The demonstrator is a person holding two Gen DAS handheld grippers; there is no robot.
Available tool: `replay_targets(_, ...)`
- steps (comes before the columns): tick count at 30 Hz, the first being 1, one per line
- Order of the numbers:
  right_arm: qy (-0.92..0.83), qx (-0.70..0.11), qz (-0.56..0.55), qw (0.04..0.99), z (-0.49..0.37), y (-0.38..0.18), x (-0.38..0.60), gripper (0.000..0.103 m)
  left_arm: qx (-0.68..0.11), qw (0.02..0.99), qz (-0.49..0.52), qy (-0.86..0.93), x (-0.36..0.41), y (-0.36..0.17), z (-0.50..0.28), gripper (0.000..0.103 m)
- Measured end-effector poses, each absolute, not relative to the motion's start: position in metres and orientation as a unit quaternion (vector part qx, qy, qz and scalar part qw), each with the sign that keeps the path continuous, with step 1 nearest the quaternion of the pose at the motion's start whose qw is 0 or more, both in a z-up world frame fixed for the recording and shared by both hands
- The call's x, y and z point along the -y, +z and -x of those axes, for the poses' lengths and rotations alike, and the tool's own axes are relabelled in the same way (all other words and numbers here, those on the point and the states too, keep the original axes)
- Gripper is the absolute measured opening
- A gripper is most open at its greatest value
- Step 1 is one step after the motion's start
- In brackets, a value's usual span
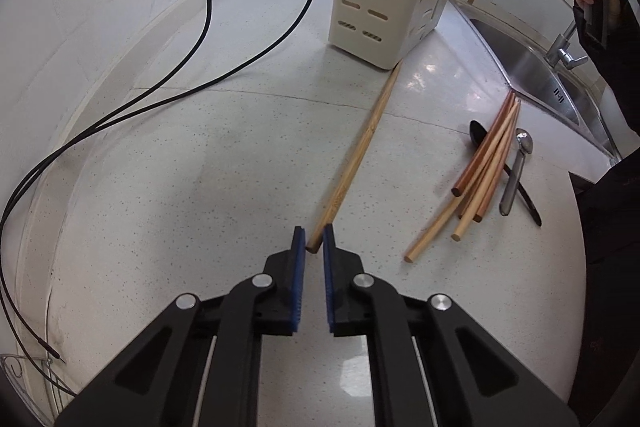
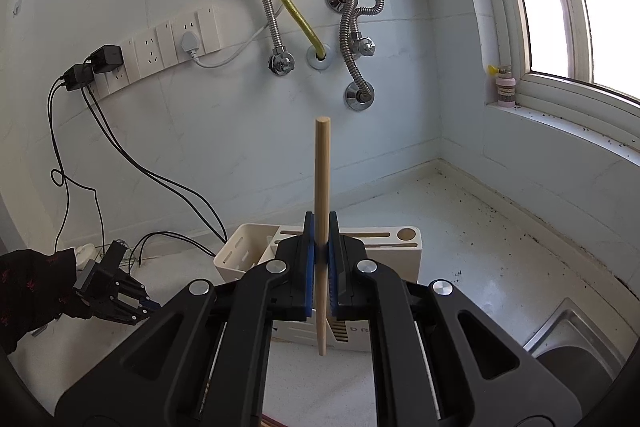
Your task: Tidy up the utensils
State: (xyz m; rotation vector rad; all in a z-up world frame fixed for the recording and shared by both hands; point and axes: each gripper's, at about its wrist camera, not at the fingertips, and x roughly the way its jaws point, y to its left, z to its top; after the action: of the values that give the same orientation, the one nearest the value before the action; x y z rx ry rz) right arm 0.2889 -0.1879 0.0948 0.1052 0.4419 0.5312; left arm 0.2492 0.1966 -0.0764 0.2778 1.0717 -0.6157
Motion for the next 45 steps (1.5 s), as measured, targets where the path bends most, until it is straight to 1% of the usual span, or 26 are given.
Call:
replay_targets(8,0.269,-0.211,-0.058,0.938,-0.286,0.100,0.186,0.005,-0.484,0.809,-0.117,-0.312,-0.181,-0.063,-0.214,0.006)
replay_targets(17,0.282,-0.204,-0.053,0.936,-0.282,0.107,0.180,0.005,-0.465,0.826,-0.105,-0.301,-0.171,-0.062,-0.188,0.006)
replay_targets(21,0.288,-0.201,-0.052,0.935,-0.281,0.111,0.178,0.005,-0.431,0.853,-0.071,-0.286,-0.177,-0.043,-0.182,0.006)
replay_targets(24,0.291,-0.199,-0.050,0.934,-0.280,0.111,0.177,0.005,-0.408,0.866,-0.072,-0.279,-0.173,-0.026,-0.176,0.006)
replay_targets(30,0.300,-0.196,-0.050,0.932,-0.277,0.113,0.176,0.005,-0.358,0.896,-0.040,-0.260,-0.170,0.006,-0.176,0.005)
replay_targets(45,0.301,-0.186,-0.059,0.934,-0.267,0.118,0.184,0.005,-0.291,0.928,0.023,-0.230,-0.134,0.057,-0.204,0.005)
